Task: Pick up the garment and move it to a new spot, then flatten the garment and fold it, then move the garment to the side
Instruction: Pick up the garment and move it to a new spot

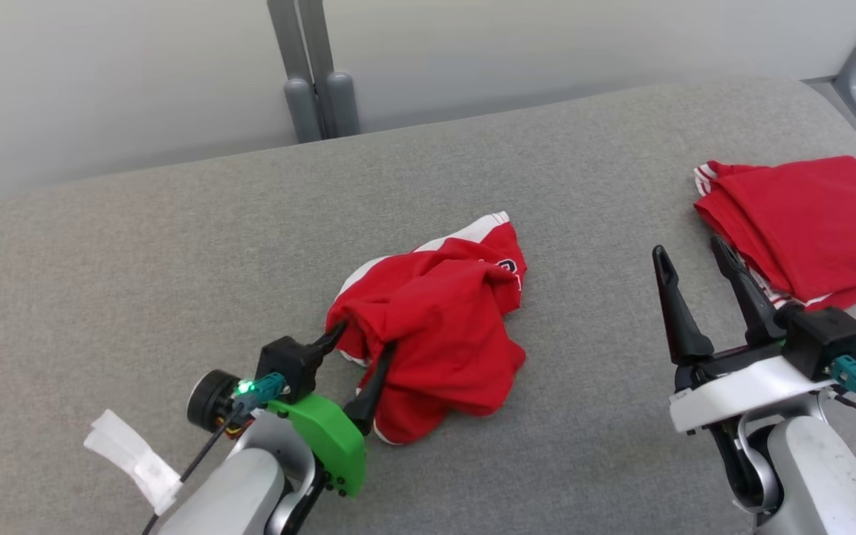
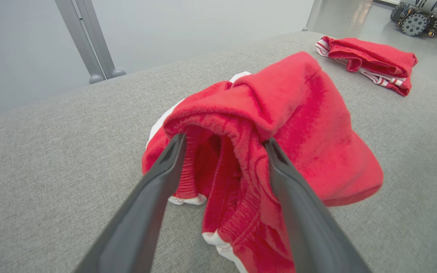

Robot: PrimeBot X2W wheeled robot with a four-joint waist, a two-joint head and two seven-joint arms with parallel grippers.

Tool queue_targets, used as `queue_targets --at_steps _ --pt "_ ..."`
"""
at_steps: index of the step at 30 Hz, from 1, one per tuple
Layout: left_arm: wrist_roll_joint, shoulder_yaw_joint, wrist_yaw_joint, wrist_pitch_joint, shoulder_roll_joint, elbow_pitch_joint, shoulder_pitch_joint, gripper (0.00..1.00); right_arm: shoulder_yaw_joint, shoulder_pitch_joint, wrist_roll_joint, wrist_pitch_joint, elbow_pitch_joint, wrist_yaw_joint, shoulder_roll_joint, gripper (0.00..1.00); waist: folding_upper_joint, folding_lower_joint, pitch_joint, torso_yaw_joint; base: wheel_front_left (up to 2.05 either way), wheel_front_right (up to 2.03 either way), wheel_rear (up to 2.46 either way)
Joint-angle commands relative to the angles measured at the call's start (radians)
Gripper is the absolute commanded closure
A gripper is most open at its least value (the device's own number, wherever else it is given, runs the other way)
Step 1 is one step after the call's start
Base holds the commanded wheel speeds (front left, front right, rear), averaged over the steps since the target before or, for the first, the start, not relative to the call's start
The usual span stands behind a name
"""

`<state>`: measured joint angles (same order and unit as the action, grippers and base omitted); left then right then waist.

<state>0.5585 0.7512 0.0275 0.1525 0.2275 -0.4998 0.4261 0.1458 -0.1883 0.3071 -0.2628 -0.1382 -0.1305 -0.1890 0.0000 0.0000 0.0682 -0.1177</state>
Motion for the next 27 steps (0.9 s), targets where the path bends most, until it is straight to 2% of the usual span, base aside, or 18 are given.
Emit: queue_targets --at_steps 1,4,10,15,20,24,27 --pt "0.011 -0.009 -0.013 -0.012 0.027 0.029 -0.030 0.00 -0.003 0.018 -0.001 -0.002 0.000 0.000 -0.004 0.00 0.0000 0.0000 -0.027 0.033 0.00 0.00 0.00" --pt "0.035 -0.027 -0.031 -0.037 0.068 0.093 -0.073 0.00 -0.005 0.028 -0.001 -0.002 -0.001 0.000 -0.006 0.00 0.0000 0.0000 -0.039 0.053 0.00 0.00 0.00" --pt "0.076 -0.090 -0.105 -0.046 0.143 0.235 -0.167 0.00 -0.014 0.046 0.004 -0.002 -0.003 0.000 -0.011 0.00 0.0000 0.0000 -0.057 0.078 0.00 0.00 0.00" --pt "0.100 -0.164 -0.189 0.002 0.186 0.355 -0.245 0.00 -0.019 0.064 0.007 -0.002 0.004 0.000 -0.010 0.00 0.0000 0.0000 -0.067 0.085 0.00 0.00 0.00" --pt "0.070 -0.235 -0.256 0.079 0.223 0.422 -0.304 0.00 -0.026 0.079 0.007 -0.002 0.008 0.000 -0.005 0.00 0.0000 0.0000 -0.068 0.086 0.00 0.00 0.00" --pt "0.045 -0.316 -0.289 0.109 0.224 0.457 -0.357 0.00 -0.026 0.102 0.002 -0.002 -0.001 0.000 -0.009 0.00 0.0000 0.0000 -0.069 0.087 0.00 0.00 0.00" --pt "0.018 -0.398 -0.306 0.112 0.202 0.499 -0.398 0.00 -0.032 0.121 0.001 -0.002 -0.013 0.000 -0.012 0.00 0.0000 0.0000 -0.070 0.088 0.00 0.00 0.00"
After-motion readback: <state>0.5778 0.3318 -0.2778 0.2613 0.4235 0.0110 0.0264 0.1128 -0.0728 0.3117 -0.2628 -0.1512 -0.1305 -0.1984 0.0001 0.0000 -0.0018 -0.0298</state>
